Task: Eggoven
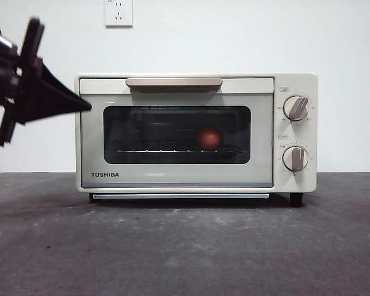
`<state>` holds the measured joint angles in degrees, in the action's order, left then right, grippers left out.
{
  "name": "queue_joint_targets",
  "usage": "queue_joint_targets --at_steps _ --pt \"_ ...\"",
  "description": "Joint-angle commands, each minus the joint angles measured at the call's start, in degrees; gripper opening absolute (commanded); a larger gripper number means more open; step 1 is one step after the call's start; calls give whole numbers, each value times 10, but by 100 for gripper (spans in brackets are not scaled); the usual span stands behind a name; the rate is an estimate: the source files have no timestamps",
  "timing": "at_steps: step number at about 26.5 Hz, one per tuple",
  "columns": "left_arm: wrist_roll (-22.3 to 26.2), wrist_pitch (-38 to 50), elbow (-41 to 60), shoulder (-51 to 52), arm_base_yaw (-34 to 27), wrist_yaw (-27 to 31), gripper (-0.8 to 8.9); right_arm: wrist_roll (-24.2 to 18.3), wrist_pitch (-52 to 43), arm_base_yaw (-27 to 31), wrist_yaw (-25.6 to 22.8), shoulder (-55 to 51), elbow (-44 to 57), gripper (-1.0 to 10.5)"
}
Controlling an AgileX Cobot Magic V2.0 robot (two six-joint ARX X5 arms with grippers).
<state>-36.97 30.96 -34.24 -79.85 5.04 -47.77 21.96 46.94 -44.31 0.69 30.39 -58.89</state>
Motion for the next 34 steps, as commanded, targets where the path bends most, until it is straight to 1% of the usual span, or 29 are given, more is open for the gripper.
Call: queue_joint_targets --at_steps 1,3,5,9,11,13,15,21,24,27,30,34 --pt "67 -81 -8 59 9 23 7 0 6 -6 -12 7 -10 332" --pt "104 -146 -8 106 19 54 7 -2 12 -6 -15 12 -10 332" --pt "143 -227 -9 165 33 97 7 -7 19 -6 -24 21 -10 332" --pt "214 -378 -24 272 67 199 7 -19 23 -6 -24 47 -10 332" --pt "231 -435 -37 316 83 241 7 -27 23 -6 -24 63 -10 332" --pt "241 -480 -53 355 96 266 7 -36 23 -6 -24 83 -10 331" --pt "245 -512 -68 382 102 277 7 -44 23 -6 -24 100 -10 331" --pt "246 -585 -104 445 104 298 7 -56 17 -6 -30 163 -10 267" --pt "258 -607 -107 464 104 312 7 -56 7 -6 -43 188 -10 176" --pt "259 -623 -107 472 104 313 7 -56 -14 -6 -44 209 -10 -5" --pt "258 -629 -107 473 104 313 7 -62 -37 -6 -43 219 -10 6" --pt "258 -628 -107 473 104 313 7 -57 -50 -6 -42 224 -10 7"
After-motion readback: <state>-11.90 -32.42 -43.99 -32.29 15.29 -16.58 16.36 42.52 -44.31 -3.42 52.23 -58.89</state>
